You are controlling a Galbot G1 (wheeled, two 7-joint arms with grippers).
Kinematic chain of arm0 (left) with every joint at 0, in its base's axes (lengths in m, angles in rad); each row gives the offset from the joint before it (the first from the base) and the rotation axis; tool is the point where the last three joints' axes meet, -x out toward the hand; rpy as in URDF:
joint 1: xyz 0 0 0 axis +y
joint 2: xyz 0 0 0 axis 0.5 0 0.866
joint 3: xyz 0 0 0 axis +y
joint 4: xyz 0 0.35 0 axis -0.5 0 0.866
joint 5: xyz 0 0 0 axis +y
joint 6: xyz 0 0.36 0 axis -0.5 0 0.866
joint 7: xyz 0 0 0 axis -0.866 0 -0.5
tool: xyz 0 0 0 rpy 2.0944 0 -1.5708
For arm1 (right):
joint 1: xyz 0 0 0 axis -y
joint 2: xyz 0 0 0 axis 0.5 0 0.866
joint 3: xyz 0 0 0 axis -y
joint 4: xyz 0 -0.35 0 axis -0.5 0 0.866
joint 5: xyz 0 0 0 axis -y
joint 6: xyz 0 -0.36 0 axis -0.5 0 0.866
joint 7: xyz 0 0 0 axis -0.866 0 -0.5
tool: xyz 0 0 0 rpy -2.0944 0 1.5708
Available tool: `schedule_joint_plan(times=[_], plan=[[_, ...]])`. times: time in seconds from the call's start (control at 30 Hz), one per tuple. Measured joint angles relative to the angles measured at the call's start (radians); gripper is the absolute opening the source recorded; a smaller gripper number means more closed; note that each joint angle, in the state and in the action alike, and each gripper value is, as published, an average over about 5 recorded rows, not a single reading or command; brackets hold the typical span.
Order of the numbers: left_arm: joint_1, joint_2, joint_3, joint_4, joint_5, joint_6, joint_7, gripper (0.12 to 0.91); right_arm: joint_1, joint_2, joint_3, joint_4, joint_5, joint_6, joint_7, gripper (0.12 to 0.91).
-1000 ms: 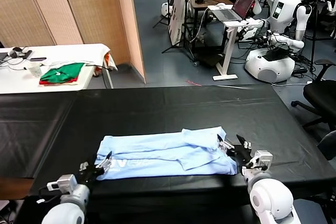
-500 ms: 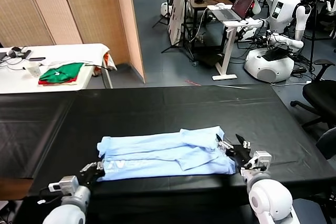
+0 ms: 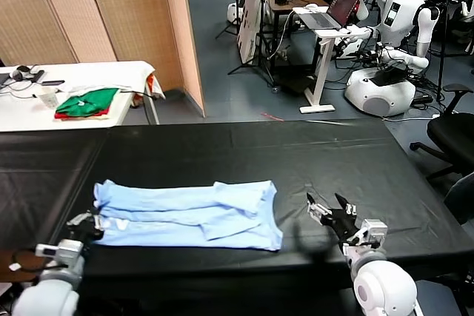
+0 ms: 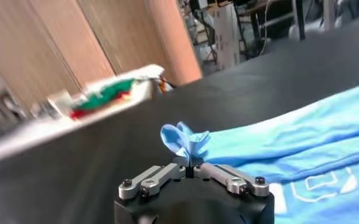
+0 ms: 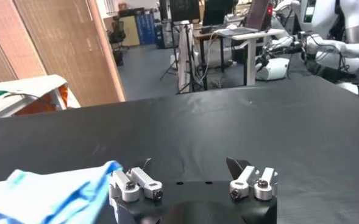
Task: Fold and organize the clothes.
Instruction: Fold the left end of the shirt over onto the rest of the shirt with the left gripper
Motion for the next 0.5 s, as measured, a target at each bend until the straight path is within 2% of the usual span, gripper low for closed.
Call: schedule_joint_plan(times=[0.2, 0.4, 0.5], plan=[[0.006, -0.045, 0.056, -0.074, -0.116, 0.058, -0.035, 0.169, -0.018, 0.019, 0.013, 0.008, -0.031, 0.008, -0.002, 0.907], [-0.022, -0.132, 0.180, -0.146, -0.288, 0.124, -0.084, 0.169, -0.054, 0.038, 0.035, 0.022, -0.070, 0.018, -0.011, 0.907], [-0.050, -0.172, 0.249, -0.155, -0.340, 0.136, -0.094, 0.169, -0.073, 0.045, 0.049, 0.027, -0.076, 0.021, -0.012, 0.907]])
